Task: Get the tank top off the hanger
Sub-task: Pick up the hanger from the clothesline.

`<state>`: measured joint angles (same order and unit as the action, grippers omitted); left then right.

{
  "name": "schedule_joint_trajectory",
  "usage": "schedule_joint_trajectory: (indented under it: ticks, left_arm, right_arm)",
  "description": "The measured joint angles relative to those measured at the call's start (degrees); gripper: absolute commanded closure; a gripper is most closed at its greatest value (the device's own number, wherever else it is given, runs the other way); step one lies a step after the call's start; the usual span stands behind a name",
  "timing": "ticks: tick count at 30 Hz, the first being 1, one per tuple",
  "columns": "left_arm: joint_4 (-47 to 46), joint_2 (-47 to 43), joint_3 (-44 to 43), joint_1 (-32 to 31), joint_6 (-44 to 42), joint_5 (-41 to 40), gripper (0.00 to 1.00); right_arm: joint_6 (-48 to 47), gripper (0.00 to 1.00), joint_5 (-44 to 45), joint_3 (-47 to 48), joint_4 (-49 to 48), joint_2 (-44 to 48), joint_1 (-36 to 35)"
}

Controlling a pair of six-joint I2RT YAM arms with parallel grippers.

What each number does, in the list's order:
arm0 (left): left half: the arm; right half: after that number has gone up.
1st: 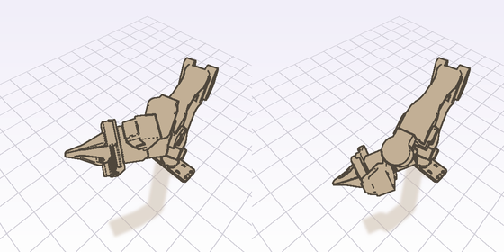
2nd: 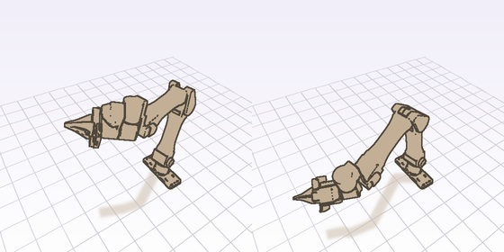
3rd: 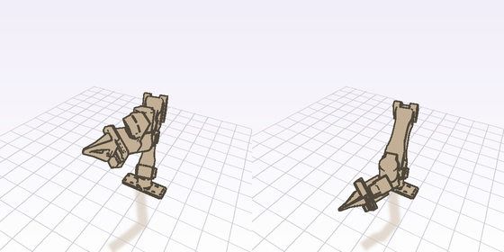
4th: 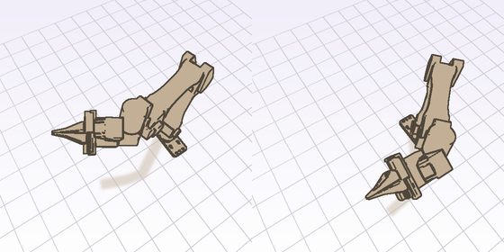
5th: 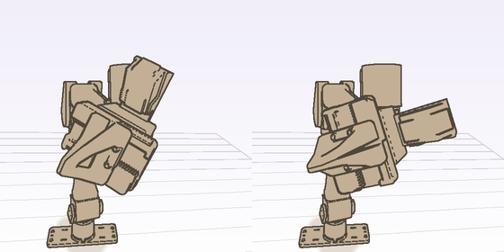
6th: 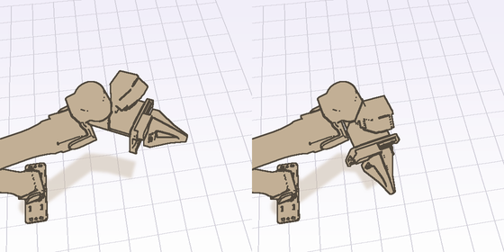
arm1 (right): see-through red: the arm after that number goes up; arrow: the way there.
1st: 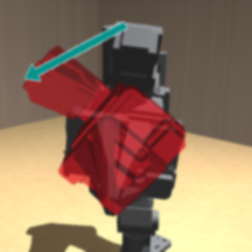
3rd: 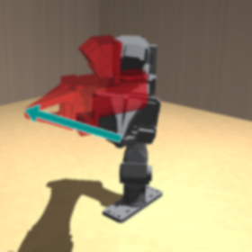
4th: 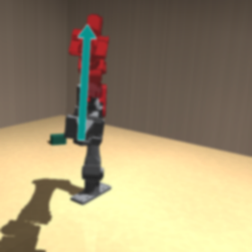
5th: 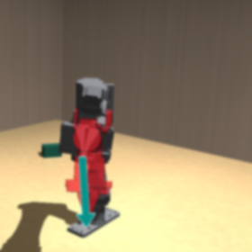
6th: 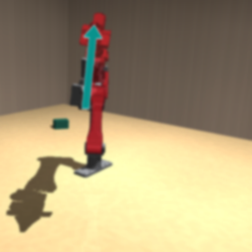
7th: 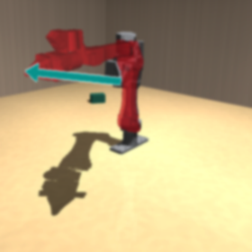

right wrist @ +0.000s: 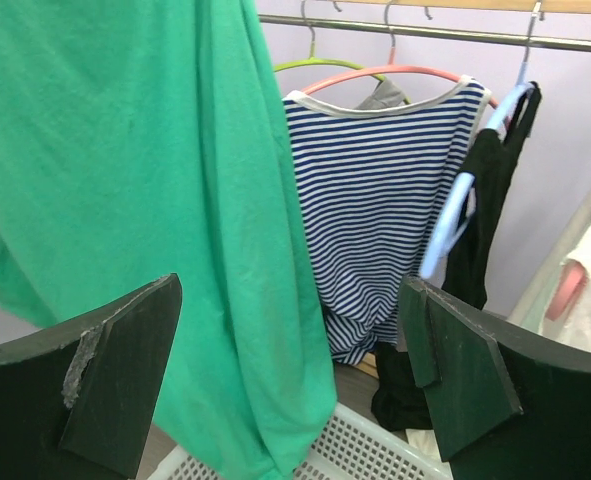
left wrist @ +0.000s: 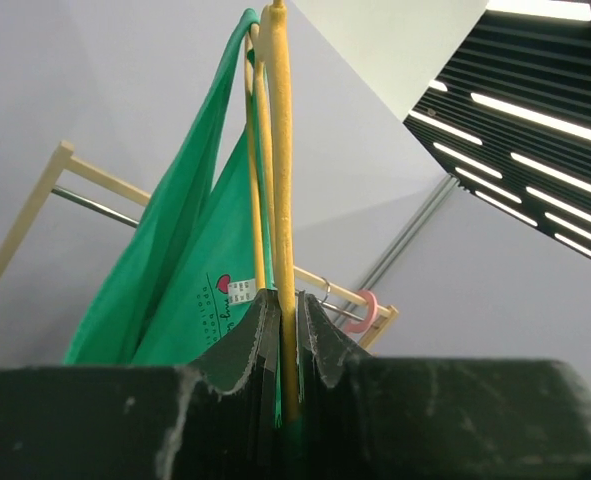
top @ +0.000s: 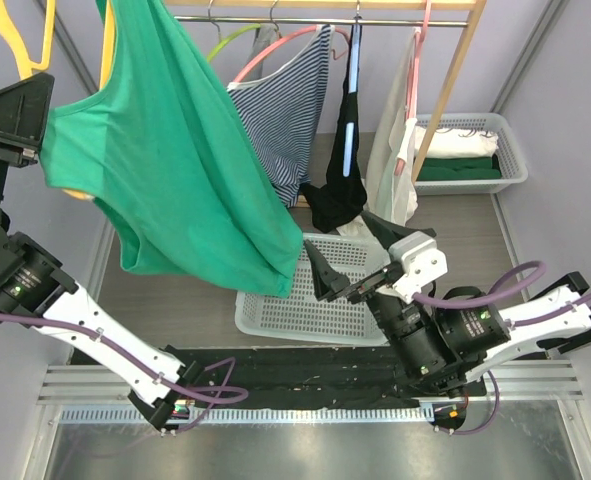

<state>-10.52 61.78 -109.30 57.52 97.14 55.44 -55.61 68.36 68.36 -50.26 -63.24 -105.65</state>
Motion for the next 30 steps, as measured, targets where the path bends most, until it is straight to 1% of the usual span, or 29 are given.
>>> schedule_joint_trajectory:
  ticks: [5, 7, 11, 15, 16, 17, 18, 19, 21, 22, 24, 27, 30]
  left_arm:
    - [-4.57, 1.38, -0.59, 0.00, 6.25, -0.07, 1.00]
    - [-6.03, 1.60, 0.55, -0.11, 6.36, -1.03, 0.99]
    - [-6.51, -0.63, 6.67, -1.27, 2.43, -3.87, 0.99]
    - [-6.08, -4.63, 16.37, -2.93, -5.11, -8.13, 0.99]
    - [-4.96, -5.38, 18.64, -4.90, -8.31, -9.84, 0.99]
    - [-2.91, -5.57, 19.74, -8.61, -11.89, -11.65, 0.99]
    - [0.24, -5.29, 20.13, -13.86, -16.57, -14.19, 0.99]
    - [3.23, -4.44, 20.41, -20.79, -22.18, -16.96, 0.99]
    - [6.10, -3.28, 21.35, -27.98, -27.98, -18.75, 0.99]
    - [7.19, -2.95, 22.40, -30.56, -30.36, -18.91, 0.99]
    - [10.01, -1.09, 23.71, -33.07, -33.46, -18.84, 0.99]
    - [13.60, 1.18, 22.56, -35.39, -38.34, -18.93, 0.99]
    - [20.22, 1.55, 16.85, -40.59, -45.53, -17.27, 1.00]
  right_arm:
    - [0.48, 0.00, 0.07, -0.59, -0.28, 1.40, 2.12]
    - [0.55, 0.00, 0.07, -0.59, -0.26, 1.22, 2.80]
    - [1.88, 0.00, -0.11, -0.66, 0.61, 0.57, 3.91]
    - [4.76, 0.00, -0.61, -0.61, 3.28, -0.33, 6.32]
    - [5.18, 0.00, -0.70, -0.59, 3.80, -0.63, 7.17]
    - [5.79, 0.00, -0.79, -0.46, 4.44, -0.98, 7.65]
    - [6.54, 0.00, -1.01, -0.26, 5.40, -1.44, 8.31]
    - [7.54, 0.00, -1.25, -0.04, 6.40, -2.03, 9.09]
    - [8.66, 0.00, -1.51, 0.22, 7.85, -2.80, 9.99]
    - [9.20, 0.00, -1.60, 0.28, 8.55, -3.10, 10.34]
    - [10.38, 0.00, -1.62, 0.28, 10.08, -3.43, 11.06]
    - [13.16, 0.00, -1.68, 0.28, 12.83, -3.17, 12.41]
    - [16.90, 0.00, -1.90, 0.28, 16.35, -2.51, 14.40]
